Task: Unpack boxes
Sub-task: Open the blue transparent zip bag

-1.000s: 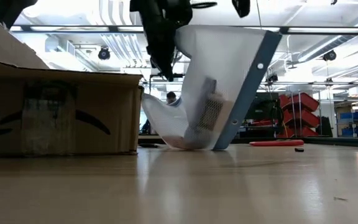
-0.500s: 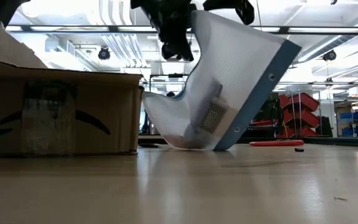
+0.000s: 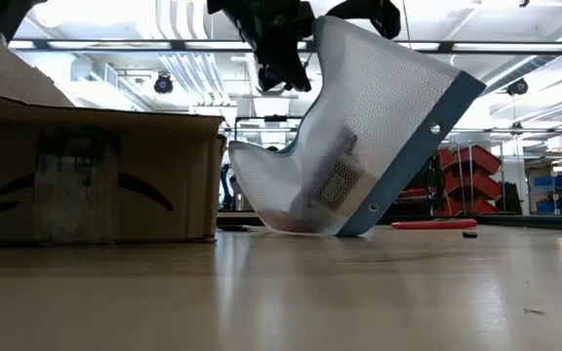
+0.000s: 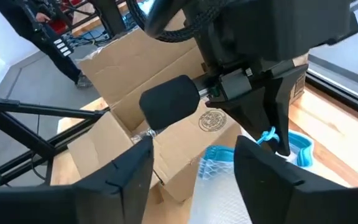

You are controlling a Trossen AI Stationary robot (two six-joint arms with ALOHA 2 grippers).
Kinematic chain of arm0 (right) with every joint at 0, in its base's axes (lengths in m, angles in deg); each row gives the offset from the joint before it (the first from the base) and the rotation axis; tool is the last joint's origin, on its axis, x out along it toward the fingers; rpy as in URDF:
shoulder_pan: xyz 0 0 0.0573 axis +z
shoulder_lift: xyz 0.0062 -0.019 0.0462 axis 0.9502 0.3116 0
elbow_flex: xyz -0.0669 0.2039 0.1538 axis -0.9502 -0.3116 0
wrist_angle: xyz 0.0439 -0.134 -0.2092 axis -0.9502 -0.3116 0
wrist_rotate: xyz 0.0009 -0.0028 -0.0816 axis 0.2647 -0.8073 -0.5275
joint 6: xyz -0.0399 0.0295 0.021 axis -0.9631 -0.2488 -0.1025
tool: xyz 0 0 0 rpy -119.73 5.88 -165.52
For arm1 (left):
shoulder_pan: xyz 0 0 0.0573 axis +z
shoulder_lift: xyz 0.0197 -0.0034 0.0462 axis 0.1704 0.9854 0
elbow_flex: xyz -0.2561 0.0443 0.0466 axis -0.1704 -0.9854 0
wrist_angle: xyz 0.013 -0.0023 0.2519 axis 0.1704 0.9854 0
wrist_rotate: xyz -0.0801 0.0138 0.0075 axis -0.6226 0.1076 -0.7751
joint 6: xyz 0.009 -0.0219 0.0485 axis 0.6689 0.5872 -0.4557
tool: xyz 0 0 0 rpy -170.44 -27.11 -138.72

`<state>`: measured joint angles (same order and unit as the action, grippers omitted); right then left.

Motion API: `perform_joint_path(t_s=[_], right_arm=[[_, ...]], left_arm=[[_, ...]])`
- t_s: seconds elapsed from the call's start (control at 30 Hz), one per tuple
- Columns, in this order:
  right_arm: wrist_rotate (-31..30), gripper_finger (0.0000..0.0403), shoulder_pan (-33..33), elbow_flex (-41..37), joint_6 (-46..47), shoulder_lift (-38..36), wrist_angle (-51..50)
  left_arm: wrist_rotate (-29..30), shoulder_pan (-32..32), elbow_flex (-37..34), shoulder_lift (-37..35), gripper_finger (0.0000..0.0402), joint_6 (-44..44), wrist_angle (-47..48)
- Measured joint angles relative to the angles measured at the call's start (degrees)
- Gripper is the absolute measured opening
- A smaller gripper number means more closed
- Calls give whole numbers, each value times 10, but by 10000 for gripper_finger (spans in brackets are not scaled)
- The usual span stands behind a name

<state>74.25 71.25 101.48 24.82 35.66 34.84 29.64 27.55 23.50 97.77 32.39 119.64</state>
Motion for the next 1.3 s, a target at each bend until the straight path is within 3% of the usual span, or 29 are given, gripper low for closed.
perform_joint_path(t_s=[0.17, 0.43, 0.63, 0.97, 1.3], right_arm=[[-2, 211, 0, 0, 2, 15, -20], [-5, 190, 0, -1, 21, 45, -22], [-42, 138, -2, -1, 24, 47, -20], [-76, 12, -3, -1, 18, 57, -20], [-95, 0, -4, -1, 2, 34, -22]], left_arm=[[0, 0, 0, 0, 0, 0, -2], [0, 0, 0, 0, 0, 0, -4], [-2, 0, 1, 0, 0, -1, -6], [-3, 0, 1, 0, 0, -1, -15], [-8, 0, 1, 0, 0, -1, -2]])
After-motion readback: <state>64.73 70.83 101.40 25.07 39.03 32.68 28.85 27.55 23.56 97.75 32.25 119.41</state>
